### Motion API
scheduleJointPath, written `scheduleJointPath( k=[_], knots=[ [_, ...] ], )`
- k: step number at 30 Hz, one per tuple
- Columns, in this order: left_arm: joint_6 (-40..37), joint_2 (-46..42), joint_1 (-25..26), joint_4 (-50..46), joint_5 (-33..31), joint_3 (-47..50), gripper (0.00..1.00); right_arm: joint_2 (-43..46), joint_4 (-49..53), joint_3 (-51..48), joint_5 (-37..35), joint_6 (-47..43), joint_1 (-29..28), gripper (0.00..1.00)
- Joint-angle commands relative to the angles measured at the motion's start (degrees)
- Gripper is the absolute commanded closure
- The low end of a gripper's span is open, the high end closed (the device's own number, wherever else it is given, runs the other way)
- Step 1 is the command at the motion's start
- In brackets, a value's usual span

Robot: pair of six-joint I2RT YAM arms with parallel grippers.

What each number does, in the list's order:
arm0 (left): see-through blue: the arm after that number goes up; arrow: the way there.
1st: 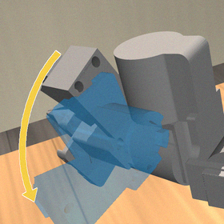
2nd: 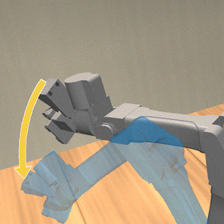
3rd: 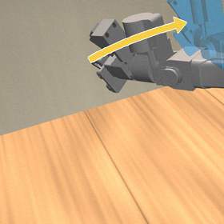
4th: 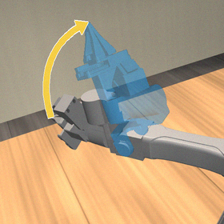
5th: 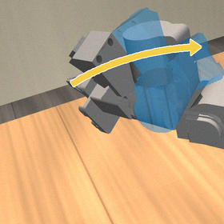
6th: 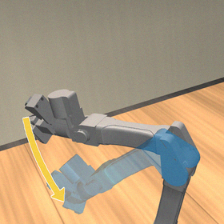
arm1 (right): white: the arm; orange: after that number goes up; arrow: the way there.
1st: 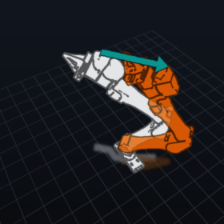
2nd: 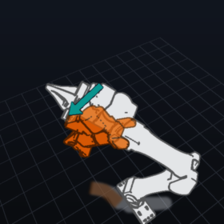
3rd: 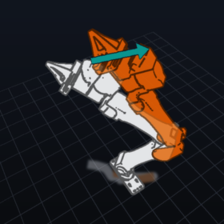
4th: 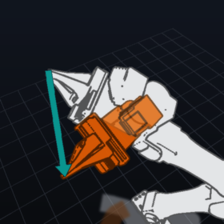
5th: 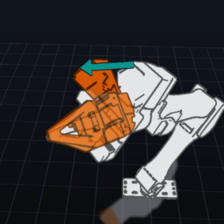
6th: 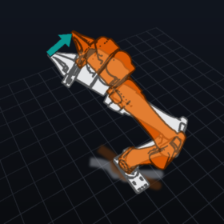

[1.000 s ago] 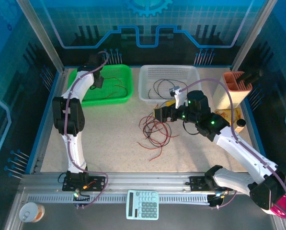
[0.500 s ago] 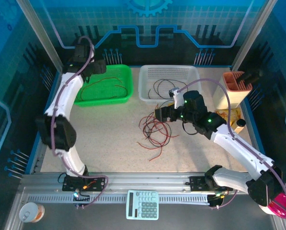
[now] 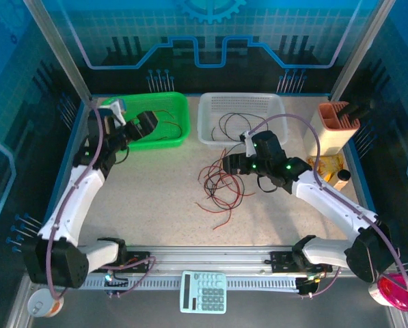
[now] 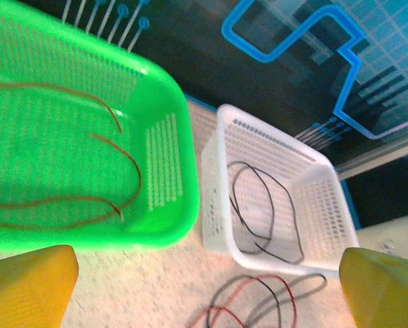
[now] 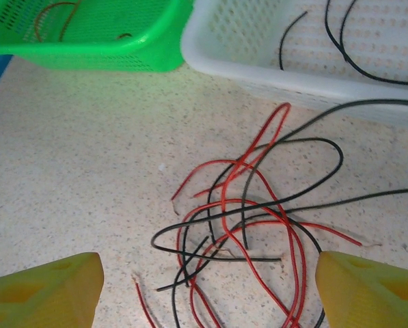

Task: Untangle the cables

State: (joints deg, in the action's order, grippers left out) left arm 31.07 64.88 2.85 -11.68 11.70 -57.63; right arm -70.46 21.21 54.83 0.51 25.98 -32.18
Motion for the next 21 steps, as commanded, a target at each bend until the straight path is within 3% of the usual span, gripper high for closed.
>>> scheduleJointPath(
  k=[1,11,21],
  knots=[
    [6.07,-5.47,1.29,5.03,3.99,5.1,0.01,-1.33,0.82,-1.3,-2.18,2.45,0.41,0.19],
    [8.37,-10.81,5.32,6.88,3.81,15.65,0.01,-5.61,0.88,-0.37,-4.08,3.76,0.09,0.25],
    [9.45,-10.39,6.93,8.68,3.96,17.46,0.01,3.84,5.82,-12.29,-10.72,9.44,1.05,0.32]
  ],
)
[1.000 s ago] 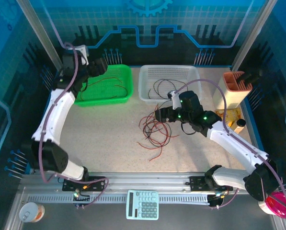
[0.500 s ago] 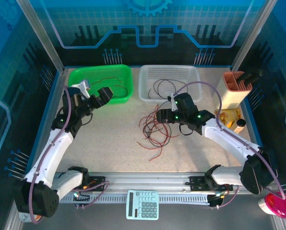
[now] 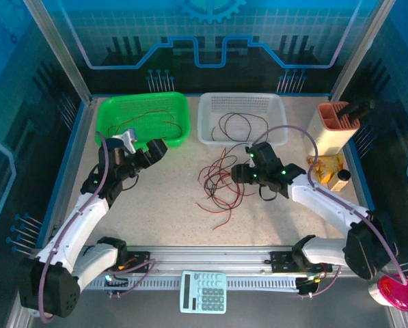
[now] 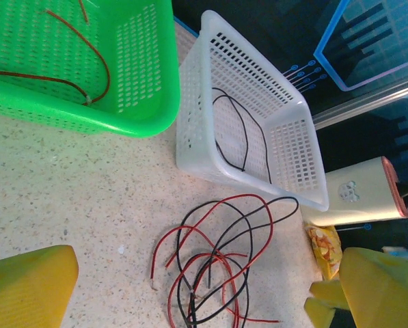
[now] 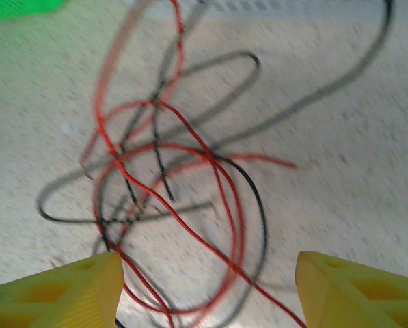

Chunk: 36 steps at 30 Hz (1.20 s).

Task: Untangle the cables

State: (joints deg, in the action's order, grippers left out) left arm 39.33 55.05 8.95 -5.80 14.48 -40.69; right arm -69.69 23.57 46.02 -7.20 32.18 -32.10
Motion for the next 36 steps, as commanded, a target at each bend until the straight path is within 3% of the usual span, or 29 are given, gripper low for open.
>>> scheduleJointPath(
  k=[1,6,12,25,28,31,36],
  knots=[
    [1.11,-0.26,1.1,2.9,1.16,0.36,0.01,3.76,3.71,-4.82,-3.14,3.67,1.22,0.32],
    [0.4,1.45,2.97,3.16,0.45,-0.77,0.01,4.99,3.56,-9.89,-3.45,4.89,2.47,0.32],
    [0.49,3.07,4.96,4.0,-0.14,-1.41,0.01,2.29,-0.11,-11.22,-0.36,4.55,5.06,0.46],
    [-0.04,4.16,6.61,3.76,-1.38,-2.6,0.01,-4.93,-5.92,-10.29,3.46,4.42,5.74,0.61],
    [-0.2,4.37,6.91,3.78,-1.49,-2.86,0.01,-5.45,-6.33,-10.51,3.45,4.24,5.99,0.74],
    [-0.44,4.56,7.05,3.54,-1.56,-3.1,0.01,-5.01,-5.99,-10.21,3.6,3.73,6.35,0.97],
    [-1.67,4.41,7.22,2.41,-1.38,-4.1,0.01,0.51,-1.38,-6.7,3.61,1.8,6.43,1.0]
  ],
)
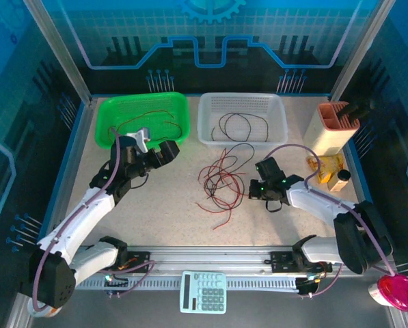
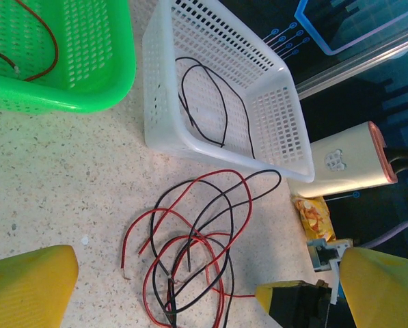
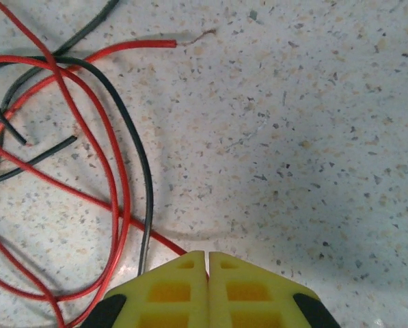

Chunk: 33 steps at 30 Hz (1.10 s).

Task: Untangle the cables

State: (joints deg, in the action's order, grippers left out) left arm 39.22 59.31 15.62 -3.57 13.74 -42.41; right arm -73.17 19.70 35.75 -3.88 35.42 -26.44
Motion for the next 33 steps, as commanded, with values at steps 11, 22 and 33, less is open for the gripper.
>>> scheduleJointPath(
  k=[11,22,33],
  knots=[
    [-4.44,1.05,1.24,0.21,1.55,-5.34,0.01,9.8,9.92,24.24,5.46,-7.05,0.78,1.0],
    [-6.76,2.52,2.27,1.62,3.55,-9.2,0.01,2.34,8.8,44.2,12.16,-8.22,0.53,1.0],
    [-10.61,8.41,4.71,6.84,8.35,-17.31,0.01,-2.74,7.37,58.17,13.92,-8.61,0.55,1.0]
  ],
)
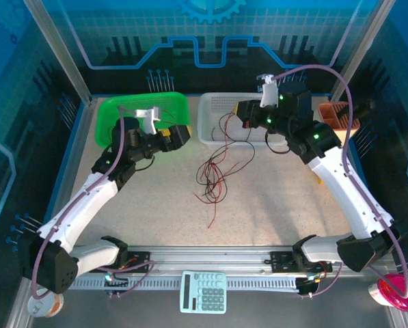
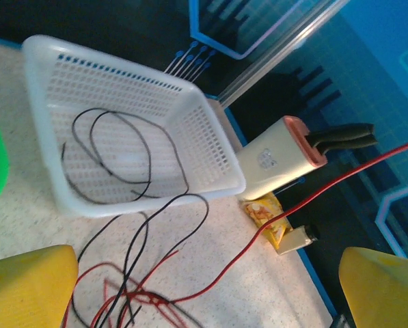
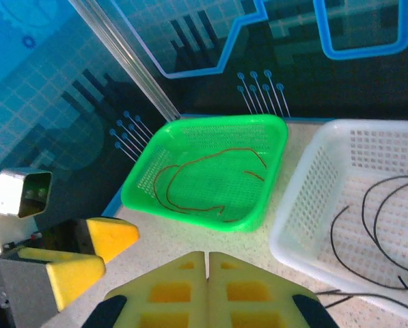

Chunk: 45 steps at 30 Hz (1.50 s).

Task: Untangle the cables

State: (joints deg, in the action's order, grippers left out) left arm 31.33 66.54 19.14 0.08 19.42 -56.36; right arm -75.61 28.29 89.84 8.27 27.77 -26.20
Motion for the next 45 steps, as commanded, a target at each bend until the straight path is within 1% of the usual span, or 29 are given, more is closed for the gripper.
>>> scheduleJointPath(
  k=[1,6,10,15,18,20,23,29,30,35,41,45],
  knots=[
    [-3.2,1.86,1.57,3.27,2.68,-4.47,0.01,-0.49,-1.36,5.14,2.04,-0.81,0.29,1.0],
    [-5.5,4.56,2.91,3.94,3.4,-9.67,0.01,-1.24,-1.65,9.81,3.0,-0.39,0.28,1.0],
    [-7.62,7.1,3.54,4.76,5.56,-14.9,0.05,-2.14,-1.6,11.89,5.75,0.14,0.18,1.0],
    [-14.07,10.29,3.63,2.66,11.21,-21.63,0.15,-3.21,0.43,13.27,10.59,-0.88,0.05,1.0],
    [-18.02,12.41,3.63,-0.85,16.3,-25.62,0.19,-4.05,2.92,13.68,13.54,-2.48,0.06,1.0],
    [-19.4,13.69,3.6,-3.0,19.57,-27.68,0.23,-4.45,3.79,13.22,15.02,-3.28,0.03,1.0],
    [-19.55,14.8,3.63,-3.73,23.04,-28.87,0.31,-4.73,4.03,12.26,16.23,-3.69,-0.05,1.0],
    [-19.47,15.9,3.79,-4.47,27.27,-29.03,0.58,-5.41,3.53,11.66,18.58,-3.71,-0.04,1.0],
    [-19.36,16.08,3.83,-4.48,27.42,-29.0,0.61,-5.57,3.28,11.57,18.96,-3.59,-0.05,1.0],
    [-18.67,16.87,4.2,-3.05,27.0,-29.33,0.56,-5.77,1.97,10.72,20.18,-2.56,-0.07,1.0],
    [-16.78,17.71,4.57,-0.39,27.14,-29.42,0.57,-5.68,0.85,9.61,21.07,-1.67,-0.16,1.0],
    [-15.77,18.27,5.18,0.63,27.61,-29.51,0.59,-5.6,0.44,9.21,21.18,-1.3,-0.37,1.0]
  ],
)
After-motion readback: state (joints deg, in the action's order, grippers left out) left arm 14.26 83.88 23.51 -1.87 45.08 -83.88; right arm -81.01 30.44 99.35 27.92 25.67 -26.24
